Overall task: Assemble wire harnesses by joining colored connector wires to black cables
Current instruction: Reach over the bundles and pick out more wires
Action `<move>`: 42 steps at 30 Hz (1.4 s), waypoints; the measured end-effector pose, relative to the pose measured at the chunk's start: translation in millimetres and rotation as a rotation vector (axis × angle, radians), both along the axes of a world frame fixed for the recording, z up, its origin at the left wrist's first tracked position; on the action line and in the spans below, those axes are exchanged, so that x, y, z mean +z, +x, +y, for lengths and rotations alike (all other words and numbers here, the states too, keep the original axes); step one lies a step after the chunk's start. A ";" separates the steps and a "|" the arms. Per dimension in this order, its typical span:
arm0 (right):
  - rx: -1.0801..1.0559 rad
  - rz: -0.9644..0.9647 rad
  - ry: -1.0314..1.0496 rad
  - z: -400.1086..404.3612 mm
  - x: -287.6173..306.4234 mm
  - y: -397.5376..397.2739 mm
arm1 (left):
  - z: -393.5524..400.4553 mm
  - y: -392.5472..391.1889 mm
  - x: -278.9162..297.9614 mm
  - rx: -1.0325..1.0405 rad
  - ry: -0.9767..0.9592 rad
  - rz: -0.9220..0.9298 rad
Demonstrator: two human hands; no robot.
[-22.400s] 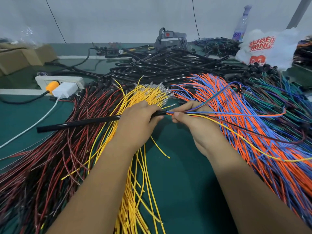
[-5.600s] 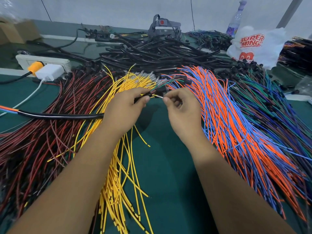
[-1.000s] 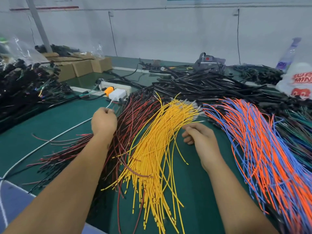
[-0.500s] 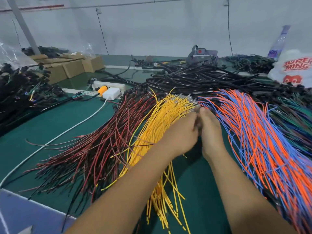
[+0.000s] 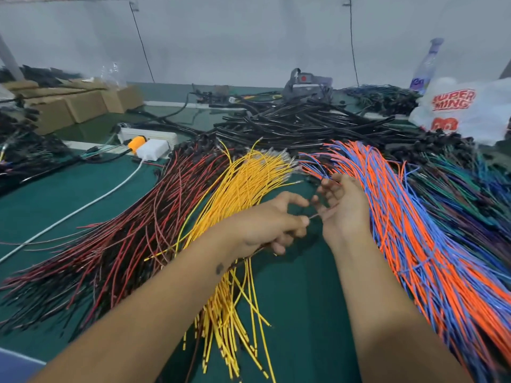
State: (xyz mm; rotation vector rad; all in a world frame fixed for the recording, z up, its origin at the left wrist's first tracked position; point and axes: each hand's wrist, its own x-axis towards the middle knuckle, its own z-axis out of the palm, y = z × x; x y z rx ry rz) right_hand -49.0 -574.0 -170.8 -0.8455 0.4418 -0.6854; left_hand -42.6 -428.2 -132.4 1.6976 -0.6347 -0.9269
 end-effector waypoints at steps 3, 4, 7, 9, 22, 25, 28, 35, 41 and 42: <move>0.081 0.031 0.009 9.0 -1.0 -0.3 | -9.4 0.2 -7.3 0.044 0.061 -0.088; 0.144 0.041 -0.008 14.0 -1.4 0.3 | -13.4 0.1 -10.0 0.026 0.096 -0.146; 0.296 0.002 -0.079 23.1 0.0 1.3 | -18.8 -1.5 -12.9 0.000 0.093 -0.188; 0.263 0.041 -0.146 21.3 1.3 1.7 | -11.8 -0.5 -8.2 -0.171 0.064 -0.103; 0.162 0.044 -0.316 9.9 -2.7 -4.5 | 5.9 74.3 -12.0 0.394 0.412 -0.777; 0.108 0.160 -0.453 12.5 -8.7 0.9 | -7.9 83.5 -42.3 0.510 0.687 -0.986; 0.064 0.239 -0.494 10.0 -10.3 2.7 | -11.0 92.3 -51.0 0.568 0.650 -1.067; 0.008 0.236 -0.517 12.1 -9.8 7.8 | 2.9 92.0 -45.4 0.804 0.285 -0.957; -0.024 0.106 -0.532 17.6 -6.5 8.5 | 3.0 69.2 -25.5 0.902 -0.025 -0.671; -0.010 0.110 -0.521 18.2 -6.5 9.1 | 0.5 64.2 -23.8 0.814 -0.035 -0.510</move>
